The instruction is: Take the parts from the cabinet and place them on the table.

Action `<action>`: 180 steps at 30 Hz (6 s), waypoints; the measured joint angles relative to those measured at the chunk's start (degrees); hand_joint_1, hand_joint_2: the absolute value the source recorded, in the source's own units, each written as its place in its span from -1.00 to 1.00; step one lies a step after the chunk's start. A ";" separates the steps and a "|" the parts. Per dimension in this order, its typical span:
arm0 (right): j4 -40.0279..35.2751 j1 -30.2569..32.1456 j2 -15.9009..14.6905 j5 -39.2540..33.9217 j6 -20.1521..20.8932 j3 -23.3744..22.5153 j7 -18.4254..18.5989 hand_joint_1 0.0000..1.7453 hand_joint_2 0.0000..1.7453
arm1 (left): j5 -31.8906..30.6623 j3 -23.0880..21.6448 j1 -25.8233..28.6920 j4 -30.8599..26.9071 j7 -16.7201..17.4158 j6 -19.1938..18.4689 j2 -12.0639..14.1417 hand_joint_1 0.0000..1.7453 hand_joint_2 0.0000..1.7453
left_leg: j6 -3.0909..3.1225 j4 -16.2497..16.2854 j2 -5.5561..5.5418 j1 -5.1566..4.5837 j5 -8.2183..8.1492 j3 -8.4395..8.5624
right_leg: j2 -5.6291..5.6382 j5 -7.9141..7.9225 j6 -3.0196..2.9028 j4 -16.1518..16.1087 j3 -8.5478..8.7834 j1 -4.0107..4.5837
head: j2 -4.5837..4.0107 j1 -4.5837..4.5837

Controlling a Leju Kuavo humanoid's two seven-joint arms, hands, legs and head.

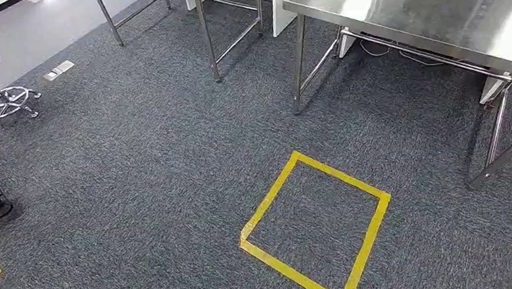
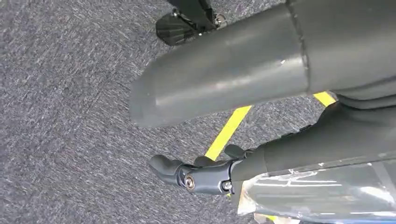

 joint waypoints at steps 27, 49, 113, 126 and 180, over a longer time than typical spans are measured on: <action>0.02 0.01 -0.35 0.46 0.00 0.09 -0.33 -1.00 1.00 | -0.07 0.39 0.26 -0.02 -0.15 0.02 -0.24 -1.00 -1.00 | -1.35 10.24 -1.16 0.92 -2.88 -5.02 | 0.27 0.54 -0.48 -0.25 0.00 -0.48 | 0.00 -0.13; 0.02 0.00 -0.46 0.33 0.00 0.11 -0.37 -1.00 1.00 | -0.57 0.96 0.19 -0.04 0.26 0.09 -0.15 -1.00 -1.00 | -0.39 -1.02 -3.20 0.18 0.90 0.60 | 1.37 0.33 0.71 0.01 -0.33 -0.42 | 0.00 0.11; 0.02 -0.07 -0.13 1.11 -0.02 0.52 -0.37 -1.00 1.00 | -1.79 1.44 0.06 -0.09 0.72 0.04 -0.44 -1.00 -1.00 | -1.11 3.53 -2.11 0.35 -2.17 -1.37 | 1.11 0.34 -0.16 0.56 -0.42 -0.90 | 0.00 -0.81; 0.00 -0.15 0.42 1.09 -0.13 0.52 -0.37 -1.00 1.00 | -1.92 1.44 -0.31 -0.15 0.72 0.02 0.16 -1.00 -1.00 | 1.87 -0.97 -0.26 -0.81 0.64 0.23 | -0.71 0.45 0.30 -0.55 0.15 0.39 | 0.00 -0.90; 0.04 -0.30 0.68 1.20 0.09 0.59 -1.55 -1.00 1.00 | -2.12 2.49 -0.41 -0.17 -0.52 0.15 0.37 -1.00 -1.00 | -1.31 14.76 -1.25 0.83 -5.21 -7.35 | 0.38 0.56 -0.09 0.54 -0.86 -0.47 | 0.00 -1.25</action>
